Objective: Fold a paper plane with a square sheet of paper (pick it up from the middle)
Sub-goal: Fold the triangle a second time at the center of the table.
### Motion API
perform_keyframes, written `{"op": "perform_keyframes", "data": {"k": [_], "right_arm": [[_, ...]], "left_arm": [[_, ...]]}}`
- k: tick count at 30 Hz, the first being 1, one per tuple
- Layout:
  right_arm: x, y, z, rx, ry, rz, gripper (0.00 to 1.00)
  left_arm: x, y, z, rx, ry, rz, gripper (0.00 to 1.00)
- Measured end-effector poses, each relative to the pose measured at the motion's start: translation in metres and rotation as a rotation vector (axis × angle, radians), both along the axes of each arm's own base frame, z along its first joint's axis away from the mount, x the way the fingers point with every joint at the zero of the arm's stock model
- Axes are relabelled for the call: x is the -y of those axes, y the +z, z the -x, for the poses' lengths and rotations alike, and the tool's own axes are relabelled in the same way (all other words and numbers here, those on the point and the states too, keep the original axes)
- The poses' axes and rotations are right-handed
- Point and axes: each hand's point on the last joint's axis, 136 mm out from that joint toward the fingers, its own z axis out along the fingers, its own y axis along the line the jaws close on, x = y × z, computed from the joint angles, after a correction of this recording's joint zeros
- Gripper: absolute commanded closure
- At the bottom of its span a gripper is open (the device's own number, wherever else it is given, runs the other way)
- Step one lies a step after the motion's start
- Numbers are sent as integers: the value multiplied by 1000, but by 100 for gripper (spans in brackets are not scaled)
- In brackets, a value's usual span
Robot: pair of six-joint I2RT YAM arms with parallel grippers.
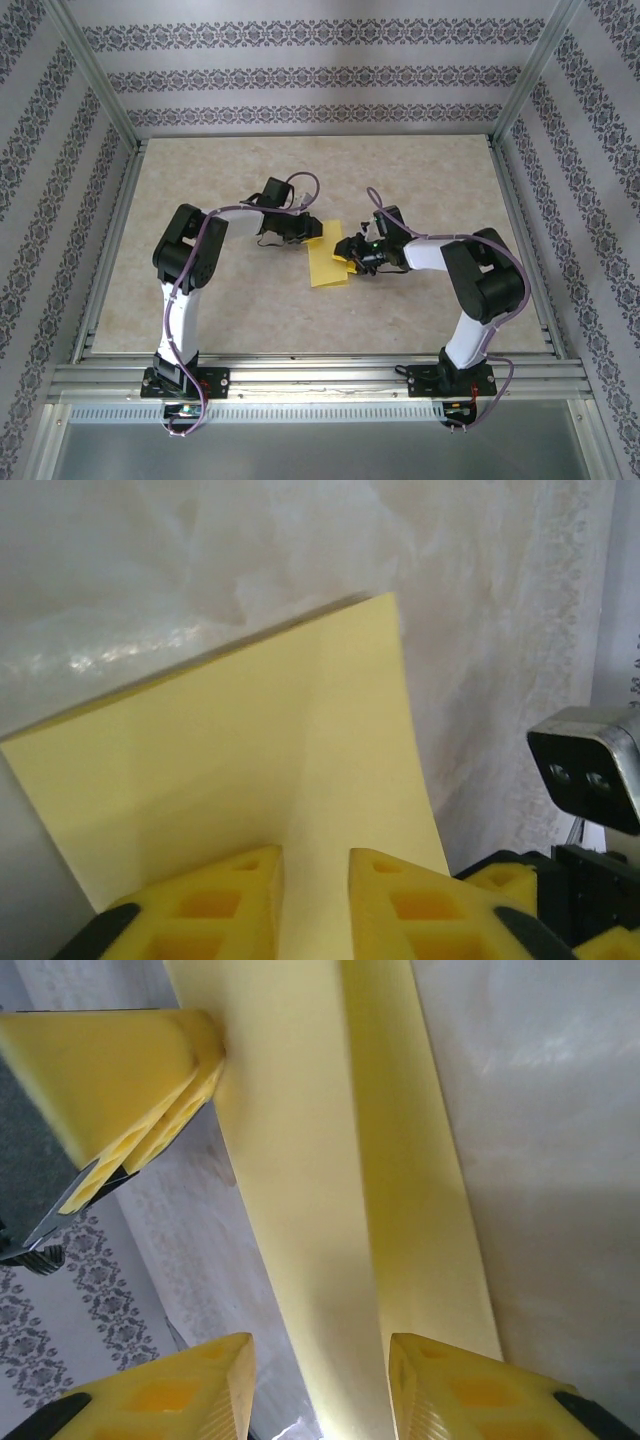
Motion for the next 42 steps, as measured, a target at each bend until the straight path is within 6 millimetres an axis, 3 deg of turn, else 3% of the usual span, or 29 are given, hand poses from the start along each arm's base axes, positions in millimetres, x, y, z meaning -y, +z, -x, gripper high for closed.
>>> {"op": "perform_keyframes", "data": {"k": [9, 15, 18, 21, 26, 30, 35, 42], "right_arm": [[-6, 1, -7, 9, 41, -60, 64], [-7, 6, -16, 38, 51, -72, 69], [-8, 4, -16, 32, 58, -78, 73], [-8, 2, -15, 26, 64, -81, 74], [-10, 5, -17, 30, 67, -86, 75], [-10, 5, -16, 29, 70, -91, 75], [-10, 5, -16, 29, 70, -91, 75], [-10, 5, -16, 29, 70, -91, 75]], "left_arm": [[1, 28, -2, 86, -26, -15, 58], [-4, 74, 31, 216, -38, -14, 56], [1, 82, 50, 286, -61, -38, 57], [6, 72, 79, 367, -109, -90, 55], [13, 38, 134, 502, -248, -222, 46], [25, 25, 156, 650, -373, -338, 43], [41, 23, 166, 850, -490, -469, 38], [46, 3, 151, 978, -580, -663, 40]]}}
